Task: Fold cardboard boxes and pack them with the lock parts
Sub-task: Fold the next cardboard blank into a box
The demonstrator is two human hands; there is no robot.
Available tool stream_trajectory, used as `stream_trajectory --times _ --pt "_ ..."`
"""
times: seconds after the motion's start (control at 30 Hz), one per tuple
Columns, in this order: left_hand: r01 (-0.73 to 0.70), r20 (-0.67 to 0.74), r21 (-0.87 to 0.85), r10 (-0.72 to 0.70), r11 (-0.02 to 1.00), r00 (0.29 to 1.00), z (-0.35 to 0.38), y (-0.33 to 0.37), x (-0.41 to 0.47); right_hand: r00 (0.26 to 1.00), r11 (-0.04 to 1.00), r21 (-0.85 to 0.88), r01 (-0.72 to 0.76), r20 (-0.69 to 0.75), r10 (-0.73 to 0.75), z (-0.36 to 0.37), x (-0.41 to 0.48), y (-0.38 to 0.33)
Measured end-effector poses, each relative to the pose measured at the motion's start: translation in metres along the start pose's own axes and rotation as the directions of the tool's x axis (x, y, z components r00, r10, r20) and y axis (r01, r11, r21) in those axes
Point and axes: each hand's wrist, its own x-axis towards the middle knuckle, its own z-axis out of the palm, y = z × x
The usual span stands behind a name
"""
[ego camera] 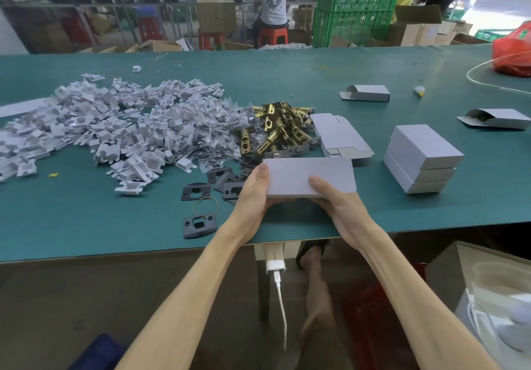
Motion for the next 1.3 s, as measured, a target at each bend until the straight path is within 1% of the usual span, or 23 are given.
stream_trajectory --times 0.1,0.23,0.43,0.5,0.67,0.73,0.77,0.87,0.93,1.0,1.07,1.13,1.2,1.3 --pt "-0.011 -0.007 0.029 0.011 1.0 1.0 -0.001 -0.002 0.0 1.0 0.998 -0.054 0.013 -0.015 -0.014 0.002 -0.001 0.002" --pt "-0.02 0.003 0.065 0.02 0.998 1.0 -0.001 -0.003 0.001 0.997 0.979 -0.194 0.064 -0.033 -0.072 0.007 -0.004 0.005" --pt "-0.108 0.087 0.19 0.093 0.976 0.992 -0.001 -0.003 0.0 0.992 0.972 -0.212 0.107 -0.037 -0.117 0.007 -0.004 0.006" --pt "-0.129 0.104 0.208 0.109 0.97 0.989 0.0 -0.003 0.0 0.992 0.97 -0.218 0.108 -0.04 -0.12 0.005 -0.004 0.007" --pt "-0.129 0.081 0.143 0.118 0.981 0.99 -0.002 -0.003 0.001 0.993 0.968 -0.23 0.104 -0.038 -0.115 0.013 -0.006 0.004" --pt "-0.103 0.026 0.097 0.101 0.99 0.995 -0.002 -0.003 0.001 0.988 0.961 -0.23 0.151 -0.009 -0.157 0.017 -0.006 0.0" --pt "-0.079 -0.01 0.048 0.08 0.996 0.997 -0.002 -0.002 0.001 0.983 0.959 -0.218 0.179 0.01 -0.181 0.018 -0.006 -0.002" --pt "-0.033 -0.08 -0.123 0.023 0.992 0.997 -0.002 0.002 0.002 0.957 0.95 -0.115 0.289 0.029 -0.287 0.012 -0.004 -0.004" --pt "-0.015 -0.087 -0.171 0.0 0.985 0.996 -0.002 0.004 0.001 0.951 0.94 -0.148 0.308 0.061 -0.302 0.008 -0.004 -0.003" --pt "-0.004 -0.069 -0.149 -0.007 0.989 0.998 -0.001 0.005 0.0 0.953 0.92 -0.252 0.3 0.117 -0.279 0.011 -0.005 -0.002" --pt "-0.011 -0.039 -0.113 0.007 0.994 0.999 -0.002 0.004 -0.001 0.957 0.909 -0.304 0.287 0.144 -0.254 0.014 -0.006 -0.002" --pt "-0.018 -0.016 -0.085 0.016 0.996 1.0 -0.002 0.004 -0.002 0.957 0.906 -0.312 0.285 0.138 -0.254 0.014 -0.007 -0.002" --pt "-0.034 0.017 -0.019 0.034 0.999 0.999 -0.001 0.004 -0.003 0.961 0.916 -0.293 0.274 0.126 -0.247 0.014 -0.007 -0.003" --pt "-0.064 0.055 0.044 0.061 0.997 0.997 0.001 0.001 -0.004 0.962 0.922 -0.278 0.268 0.138 -0.237 0.013 -0.006 -0.003"
